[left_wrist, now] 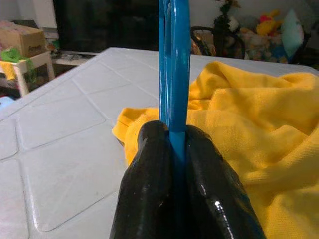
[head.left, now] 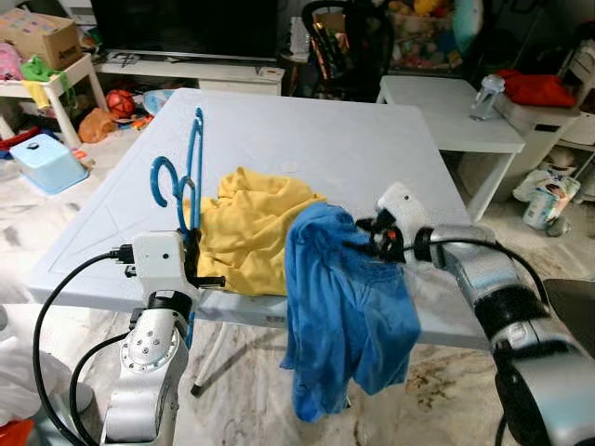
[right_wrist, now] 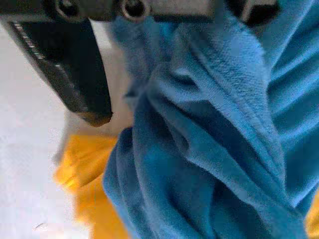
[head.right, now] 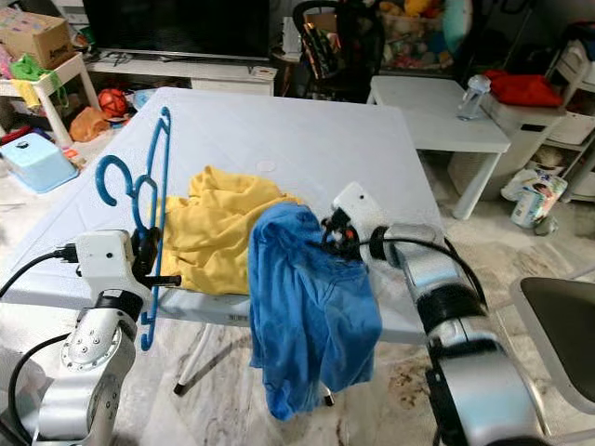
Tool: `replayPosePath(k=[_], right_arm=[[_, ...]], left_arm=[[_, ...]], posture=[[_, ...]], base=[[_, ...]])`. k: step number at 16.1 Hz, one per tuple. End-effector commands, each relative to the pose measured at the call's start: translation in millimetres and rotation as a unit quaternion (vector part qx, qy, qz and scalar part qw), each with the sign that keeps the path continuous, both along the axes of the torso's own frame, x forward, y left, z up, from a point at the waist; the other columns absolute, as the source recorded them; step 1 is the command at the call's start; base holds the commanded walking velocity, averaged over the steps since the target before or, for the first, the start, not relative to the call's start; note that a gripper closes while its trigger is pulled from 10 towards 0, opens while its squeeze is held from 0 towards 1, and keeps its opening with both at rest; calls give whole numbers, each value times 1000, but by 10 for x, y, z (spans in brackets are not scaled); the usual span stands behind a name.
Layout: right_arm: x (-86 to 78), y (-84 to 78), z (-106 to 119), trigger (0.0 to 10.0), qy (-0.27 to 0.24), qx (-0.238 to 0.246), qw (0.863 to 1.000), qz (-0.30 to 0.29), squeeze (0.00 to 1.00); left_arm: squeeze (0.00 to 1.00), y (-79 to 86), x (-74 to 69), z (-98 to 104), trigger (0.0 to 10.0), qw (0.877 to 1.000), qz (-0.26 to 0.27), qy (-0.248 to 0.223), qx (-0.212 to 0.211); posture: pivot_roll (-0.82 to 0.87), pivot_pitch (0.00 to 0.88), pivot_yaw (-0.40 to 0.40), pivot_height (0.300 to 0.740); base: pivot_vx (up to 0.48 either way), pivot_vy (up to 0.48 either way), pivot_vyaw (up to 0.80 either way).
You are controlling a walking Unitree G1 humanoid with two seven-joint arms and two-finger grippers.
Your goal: Hang hanger
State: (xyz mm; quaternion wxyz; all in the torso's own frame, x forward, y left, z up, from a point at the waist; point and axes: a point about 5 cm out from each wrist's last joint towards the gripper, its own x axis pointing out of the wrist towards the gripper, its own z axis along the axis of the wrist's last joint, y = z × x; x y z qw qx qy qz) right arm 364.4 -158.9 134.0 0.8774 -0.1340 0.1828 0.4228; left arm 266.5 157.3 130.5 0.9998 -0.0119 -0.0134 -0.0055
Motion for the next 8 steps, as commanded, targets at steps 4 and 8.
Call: replayPosePath(k=[4, 8], right_arm=[[-160, -218, -41, 10000, 40, -17, 998, 39, 1000], [-212, -328, 62, 10000, 48, -20, 997, 59, 1000]], left_arm=[[0, -56, -33, -115, 10000, 999, -26, 34, -8], [0, -127, -18, -111, 10000, 998, -49, 36, -14]], posture=[[28, 0, -54, 740], [22, 0, -51, 740]], base=[[0, 0, 0], [0, 0, 0]])
